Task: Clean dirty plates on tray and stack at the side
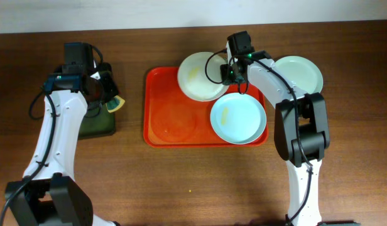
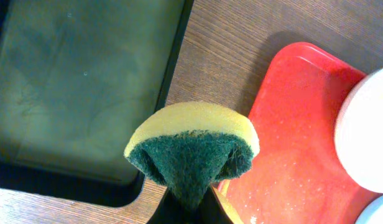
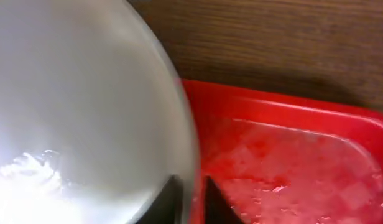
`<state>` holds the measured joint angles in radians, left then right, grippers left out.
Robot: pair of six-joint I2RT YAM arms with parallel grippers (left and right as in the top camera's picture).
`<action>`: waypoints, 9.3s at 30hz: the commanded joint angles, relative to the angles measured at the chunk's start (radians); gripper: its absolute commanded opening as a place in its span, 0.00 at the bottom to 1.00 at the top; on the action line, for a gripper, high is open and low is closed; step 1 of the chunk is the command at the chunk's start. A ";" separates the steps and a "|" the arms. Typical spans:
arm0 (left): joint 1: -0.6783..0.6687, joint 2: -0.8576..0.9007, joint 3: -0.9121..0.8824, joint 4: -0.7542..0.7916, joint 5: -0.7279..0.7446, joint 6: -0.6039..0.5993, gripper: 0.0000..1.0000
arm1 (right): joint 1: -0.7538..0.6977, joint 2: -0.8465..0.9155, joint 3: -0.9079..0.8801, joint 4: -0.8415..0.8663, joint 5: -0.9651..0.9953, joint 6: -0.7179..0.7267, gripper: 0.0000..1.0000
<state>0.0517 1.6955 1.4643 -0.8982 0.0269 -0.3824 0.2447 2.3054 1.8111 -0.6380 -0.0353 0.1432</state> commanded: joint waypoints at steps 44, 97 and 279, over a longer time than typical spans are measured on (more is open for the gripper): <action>-0.372 0.396 0.037 0.216 -0.490 -0.035 0.00 | 0.148 0.025 -0.046 -0.124 -0.188 0.053 0.04; 0.055 -0.017 0.073 -0.012 -0.344 -0.014 0.00 | 0.657 -0.129 0.428 -0.364 1.551 -0.728 0.04; -0.498 0.407 0.279 0.080 0.133 0.077 0.00 | 0.039 -0.156 -0.424 -0.023 -0.294 0.232 0.09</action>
<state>-0.4480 2.1002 1.7451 -0.8078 -0.0948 -0.2924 0.2832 2.1033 1.4109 -0.6487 -0.3836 0.3710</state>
